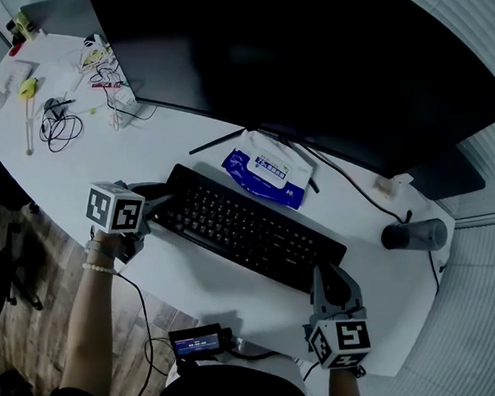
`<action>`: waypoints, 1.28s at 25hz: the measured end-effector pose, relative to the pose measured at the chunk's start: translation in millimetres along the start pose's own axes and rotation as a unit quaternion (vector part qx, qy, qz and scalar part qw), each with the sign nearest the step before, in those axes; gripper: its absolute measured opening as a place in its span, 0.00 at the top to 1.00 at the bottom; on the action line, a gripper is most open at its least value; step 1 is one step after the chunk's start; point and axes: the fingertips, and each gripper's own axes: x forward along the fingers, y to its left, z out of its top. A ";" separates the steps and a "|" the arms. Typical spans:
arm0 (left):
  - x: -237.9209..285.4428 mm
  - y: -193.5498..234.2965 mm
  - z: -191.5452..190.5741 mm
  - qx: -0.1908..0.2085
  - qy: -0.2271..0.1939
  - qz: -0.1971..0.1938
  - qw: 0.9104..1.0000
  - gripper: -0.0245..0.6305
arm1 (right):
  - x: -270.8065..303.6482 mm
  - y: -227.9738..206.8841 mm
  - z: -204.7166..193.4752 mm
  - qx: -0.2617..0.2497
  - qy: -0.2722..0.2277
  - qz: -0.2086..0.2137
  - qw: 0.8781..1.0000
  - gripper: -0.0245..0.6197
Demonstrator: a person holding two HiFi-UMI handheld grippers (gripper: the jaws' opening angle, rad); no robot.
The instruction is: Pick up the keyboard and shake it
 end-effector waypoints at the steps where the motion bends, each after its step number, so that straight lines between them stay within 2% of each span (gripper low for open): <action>1: -4.1 -1.5 2.2 0.003 -0.003 0.004 1.000 0.69 | -0.1 -7.9 -5.9 0.012 0.006 -0.007 1.000 0.89; 4: -15.1 -6.7 8.7 0.010 -0.012 0.015 1.000 0.69 | 0.8 -30.6 -22.7 0.048 0.028 -0.032 0.998 0.89; 7: -24.0 -10.5 14.5 0.019 -0.015 0.024 0.999 0.69 | 6.6 -45.1 -38.2 0.087 0.054 -0.042 0.994 0.69; 12: -27.3 -13.6 18.3 0.028 -0.015 0.032 0.999 0.69 | 21.7 -57.8 -67.9 0.147 0.096 -0.043 0.984 0.59; 15: -27.9 -14.4 19.2 0.031 -0.015 0.034 0.999 0.69 | 27.7 -61.0 -81.4 0.183 0.110 -0.040 0.976 0.56; 23: -29.3 -14.7 21.5 0.033 -0.016 0.037 0.999 0.69 | 30.2 -68.4 -82.8 0.206 0.112 -0.050 0.971 0.53; 32: -29.2 -14.2 21.0 0.034 -0.019 0.040 0.998 0.69 | 33.6 -70.5 -94.8 0.256 0.127 -0.035 0.958 0.50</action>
